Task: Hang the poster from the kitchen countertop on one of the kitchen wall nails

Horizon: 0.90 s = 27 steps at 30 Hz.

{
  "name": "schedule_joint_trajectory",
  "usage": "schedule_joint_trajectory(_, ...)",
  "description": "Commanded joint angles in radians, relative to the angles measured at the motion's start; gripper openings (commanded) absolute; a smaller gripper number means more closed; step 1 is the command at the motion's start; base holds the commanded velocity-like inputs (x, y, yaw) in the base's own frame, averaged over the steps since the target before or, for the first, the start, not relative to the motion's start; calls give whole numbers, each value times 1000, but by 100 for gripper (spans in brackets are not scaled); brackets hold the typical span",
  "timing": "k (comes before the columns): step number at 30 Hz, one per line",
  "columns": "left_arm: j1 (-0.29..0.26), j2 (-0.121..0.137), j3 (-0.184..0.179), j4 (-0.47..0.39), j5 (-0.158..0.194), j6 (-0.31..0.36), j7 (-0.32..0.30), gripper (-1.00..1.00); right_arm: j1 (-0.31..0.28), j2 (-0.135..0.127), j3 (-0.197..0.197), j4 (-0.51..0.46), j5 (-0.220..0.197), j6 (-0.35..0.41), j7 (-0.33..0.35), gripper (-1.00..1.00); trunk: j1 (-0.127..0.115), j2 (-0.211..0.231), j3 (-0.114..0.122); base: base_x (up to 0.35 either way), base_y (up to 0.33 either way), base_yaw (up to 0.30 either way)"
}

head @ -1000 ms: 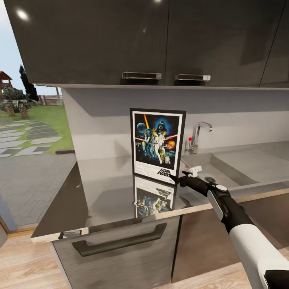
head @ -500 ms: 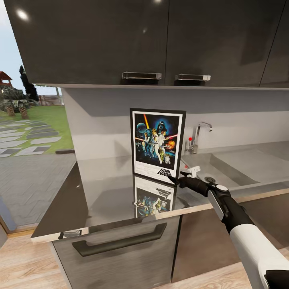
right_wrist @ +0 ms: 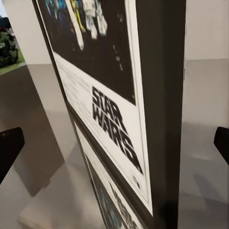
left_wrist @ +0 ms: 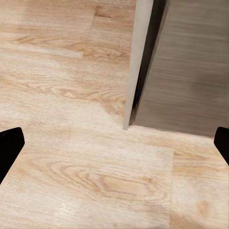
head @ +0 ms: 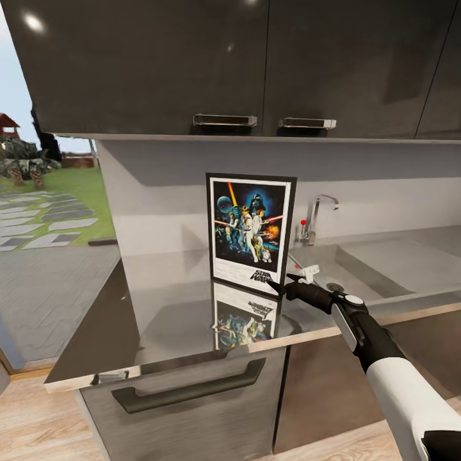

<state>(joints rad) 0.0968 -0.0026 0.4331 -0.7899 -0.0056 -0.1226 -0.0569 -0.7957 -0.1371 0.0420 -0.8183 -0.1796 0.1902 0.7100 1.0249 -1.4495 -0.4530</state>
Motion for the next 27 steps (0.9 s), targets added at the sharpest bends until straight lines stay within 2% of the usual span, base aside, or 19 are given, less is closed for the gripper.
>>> schedule_joint_trajectory(1, 0, 0, 4, 0, -1, -2, -6, 100, 0, -1, 3, -1, -11, 9, 0, 100, 0, -1, -1, 19, -9, 0)
schedule_joint_trajectory(27, 0, -1, 6, -1, -1, -2, -6, 100, 0, -1, 2, -2, -9, 10, 0, 100, 0, -1, -1, 4, 0, 0)
